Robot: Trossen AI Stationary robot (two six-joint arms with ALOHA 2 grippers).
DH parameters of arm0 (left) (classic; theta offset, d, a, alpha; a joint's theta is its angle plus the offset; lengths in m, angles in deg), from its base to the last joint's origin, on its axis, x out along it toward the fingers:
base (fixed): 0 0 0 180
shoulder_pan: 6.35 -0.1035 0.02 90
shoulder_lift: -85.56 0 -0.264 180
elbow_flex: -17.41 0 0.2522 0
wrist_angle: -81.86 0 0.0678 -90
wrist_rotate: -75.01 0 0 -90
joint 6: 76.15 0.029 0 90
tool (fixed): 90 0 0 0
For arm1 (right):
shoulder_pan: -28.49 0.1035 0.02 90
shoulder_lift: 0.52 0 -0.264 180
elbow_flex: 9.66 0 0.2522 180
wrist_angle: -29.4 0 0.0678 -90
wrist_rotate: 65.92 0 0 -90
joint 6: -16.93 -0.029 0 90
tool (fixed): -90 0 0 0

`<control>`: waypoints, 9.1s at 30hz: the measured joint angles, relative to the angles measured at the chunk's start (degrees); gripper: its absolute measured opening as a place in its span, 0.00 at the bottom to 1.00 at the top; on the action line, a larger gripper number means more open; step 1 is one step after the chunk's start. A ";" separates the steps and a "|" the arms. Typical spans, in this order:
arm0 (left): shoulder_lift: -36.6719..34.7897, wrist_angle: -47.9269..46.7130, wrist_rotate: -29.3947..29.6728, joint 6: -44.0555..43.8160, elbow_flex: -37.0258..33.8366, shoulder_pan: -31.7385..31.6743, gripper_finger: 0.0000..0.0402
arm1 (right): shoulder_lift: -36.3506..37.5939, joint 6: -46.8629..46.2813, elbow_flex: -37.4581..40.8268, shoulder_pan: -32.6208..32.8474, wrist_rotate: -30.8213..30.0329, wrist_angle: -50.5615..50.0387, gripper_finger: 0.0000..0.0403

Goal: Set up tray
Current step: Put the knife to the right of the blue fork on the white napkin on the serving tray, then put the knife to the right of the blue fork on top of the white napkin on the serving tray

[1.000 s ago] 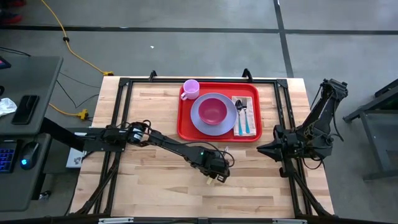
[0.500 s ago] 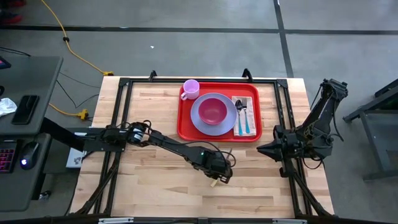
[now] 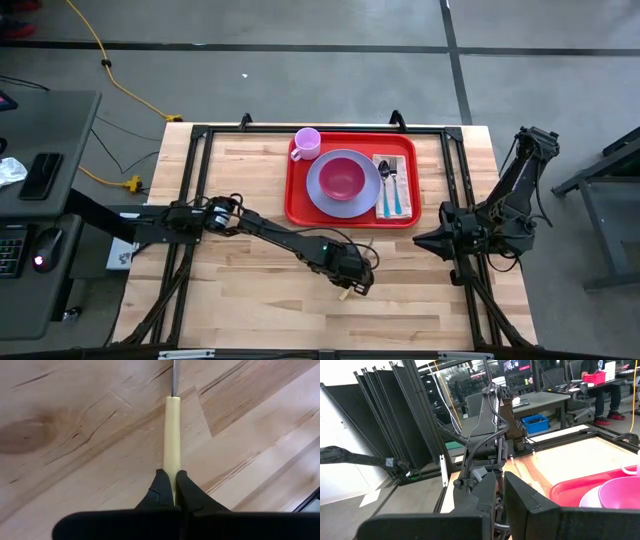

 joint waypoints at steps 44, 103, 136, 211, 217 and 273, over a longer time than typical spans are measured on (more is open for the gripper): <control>-2.14 -1.95 4.58 11.06 -0.24 -1.53 0.10 | 0.04 -3.48 0.00 0.00 14.07 -7.95 0.04; -25.55 -30.22 35.15 4.30 -0.09 19.24 0.06 | -45.60 -11.04 -33.79 -2.84 66.95 -65.55 0.04; -27.69 -44.09 44.24 -1.25 -0.13 21.01 0.08 | -47.67 -8.73 -21.62 -3.49 66.84 -57.57 0.31; -27.63 -48.26 46.14 3.52 -0.13 20.98 0.10 | -47.63 -45.36 -9.97 -3.58 51.19 -44.98 0.11; -27.63 -45.10 47.96 7.33 -0.13 20.97 0.10 | -47.63 -47.34 -9.96 -3.58 51.18 -44.48 0.10; -74.69 46.39 35.08 32.85 -82.04 18.69 0.10 | -47.89 -61.28 -15.35 -10.99 52.47 -48.68 0.08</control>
